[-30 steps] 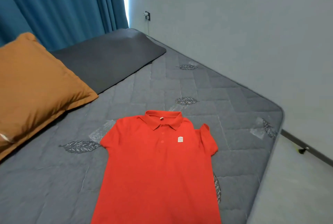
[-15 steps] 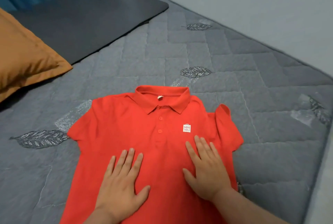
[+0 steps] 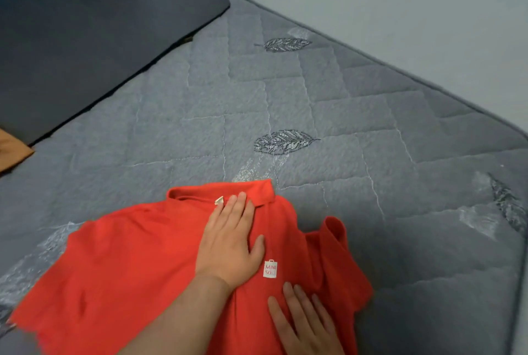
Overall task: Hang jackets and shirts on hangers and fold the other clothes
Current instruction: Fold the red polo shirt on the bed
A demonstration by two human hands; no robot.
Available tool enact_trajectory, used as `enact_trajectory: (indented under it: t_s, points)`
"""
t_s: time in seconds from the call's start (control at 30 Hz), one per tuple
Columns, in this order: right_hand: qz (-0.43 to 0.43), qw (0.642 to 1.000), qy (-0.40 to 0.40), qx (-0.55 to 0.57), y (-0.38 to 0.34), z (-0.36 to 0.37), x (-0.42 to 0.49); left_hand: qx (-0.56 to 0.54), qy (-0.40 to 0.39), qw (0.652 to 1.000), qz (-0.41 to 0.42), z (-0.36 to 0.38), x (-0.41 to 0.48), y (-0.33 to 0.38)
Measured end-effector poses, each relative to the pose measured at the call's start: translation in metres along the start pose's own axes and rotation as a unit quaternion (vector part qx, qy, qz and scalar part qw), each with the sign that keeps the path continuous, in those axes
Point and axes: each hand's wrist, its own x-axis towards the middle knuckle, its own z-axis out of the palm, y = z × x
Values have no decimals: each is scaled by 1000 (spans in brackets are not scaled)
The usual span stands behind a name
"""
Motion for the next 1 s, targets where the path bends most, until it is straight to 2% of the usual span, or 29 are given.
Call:
enact_trajectory:
  t_s: [0.07,0.17,0.23,0.27,0.3,0.33,0.4,0.47,0.5,0.57,0.6,0.67,0.7,0.73,0.8,0.83,0.93,0.97,1.0]
  points:
    - [9,1000,12,7,0,1,2,5,-6,1000,-5,6,0,-3]
    - [48,995,2,90,-3,-19,17,14,-16,1000,-6,11,2,-4]
    - [166,972,76,150,11,-46,32,21,-12,1000,-12,12,5,-4]
    - [248,942,148,172,23,-60,39,27,-12,1000,-12,12,5,-4]
    - [330,912,173,169,37,-70,45,32,-15,999,-12,13,5,-3]
    - [407,891,123,160,51,-80,53,35,-16,999,-12,14,4,-3]
    - [490,846,-57,200,80,-101,71,37,-13,999,-12,14,5,-2]
    - [460,834,-178,246,93,-111,86,40,-15,999,-14,15,6,-2]
    - [416,847,-217,248,97,-112,90,40,-13,999,-14,15,7,-1]
    - [363,858,-237,275,99,-111,90,42,-8,999,-13,16,6,-1]
    - [380,831,-219,341,103,-112,88,43,-4,999,-13,16,7,-1]
    - [462,713,-165,501,117,-117,82,45,1,999,-15,16,7,-1]
    - [498,661,-135,545,125,-119,76,44,-1,999,-15,16,7,-1]
    - [513,650,-123,548,131,-121,69,45,-3,999,-16,16,6,0]
    - [486,708,-157,487,138,-121,52,49,-5,999,-19,15,5,-1]
    - [466,724,-195,469,139,-122,45,50,-4,999,-19,15,5,-1]
    - [439,732,-270,446,136,-126,32,49,-4,999,-19,15,6,-1]
    - [450,741,-258,425,136,-126,29,49,-5,999,-21,15,5,-1]
    - [481,737,-233,415,139,-128,25,46,-7,999,-22,15,5,0]
